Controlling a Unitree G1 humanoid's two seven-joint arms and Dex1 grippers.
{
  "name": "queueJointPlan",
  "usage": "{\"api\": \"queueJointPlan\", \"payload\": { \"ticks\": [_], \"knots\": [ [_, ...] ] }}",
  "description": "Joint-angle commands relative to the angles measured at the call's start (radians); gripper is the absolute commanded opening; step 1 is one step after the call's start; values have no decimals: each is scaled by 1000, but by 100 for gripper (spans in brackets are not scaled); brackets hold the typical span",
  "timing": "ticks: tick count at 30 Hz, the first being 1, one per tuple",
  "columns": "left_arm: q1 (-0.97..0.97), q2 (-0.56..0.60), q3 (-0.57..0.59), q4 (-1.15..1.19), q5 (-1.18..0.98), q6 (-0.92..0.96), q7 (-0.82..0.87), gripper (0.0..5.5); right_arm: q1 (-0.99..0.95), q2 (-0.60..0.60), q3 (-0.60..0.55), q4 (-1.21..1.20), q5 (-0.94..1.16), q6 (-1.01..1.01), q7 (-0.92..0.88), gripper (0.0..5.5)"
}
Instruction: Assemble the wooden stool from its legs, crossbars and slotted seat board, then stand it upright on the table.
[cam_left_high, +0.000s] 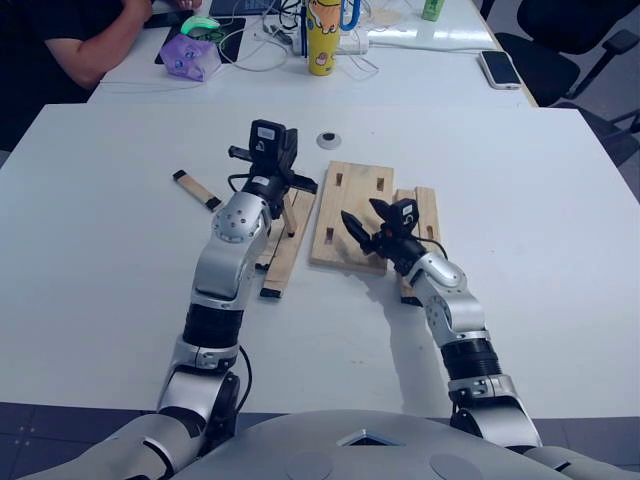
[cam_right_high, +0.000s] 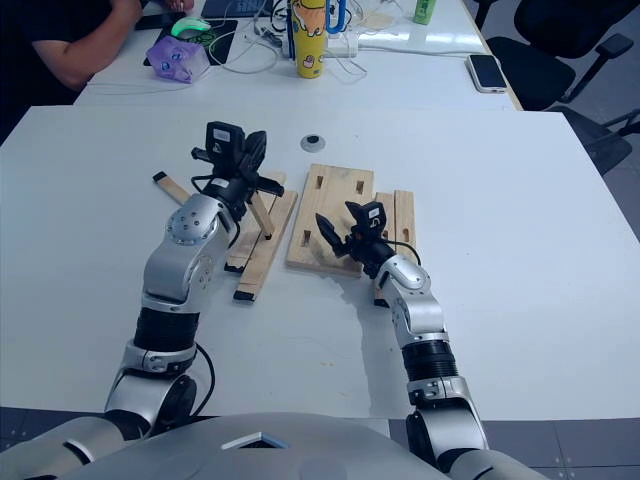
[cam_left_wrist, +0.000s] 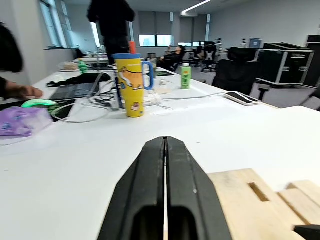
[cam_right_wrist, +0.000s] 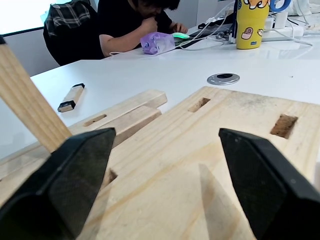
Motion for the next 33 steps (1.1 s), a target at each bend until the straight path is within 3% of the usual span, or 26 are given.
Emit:
{"api": "queueJointPlan", "payload": {
  "ticks": [1,6,11,18,27,33],
  "knots": [
    [-1,-26,24,-59,-17,-63,4,4,-8,0,-3,7,-6,-9,2,383],
    [0,-25,63,-178,-41,-53,13,71,-13,-1,-11,-1,-3,-6,-6,383],
    [141,-3,124,-382,-49,27,42,149,-7,5,-56,-40,36,17,-31,383],
    [410,17,38,-573,-156,262,-14,245,-14,5,-124,-89,73,59,-96,383],
    [525,-33,4,-600,-258,508,26,375,-84,-15,-244,2,118,105,-173,383],
    [473,-93,9,-537,-292,611,60,400,-86,-13,-231,22,99,125,-184,383]
  ]
}}
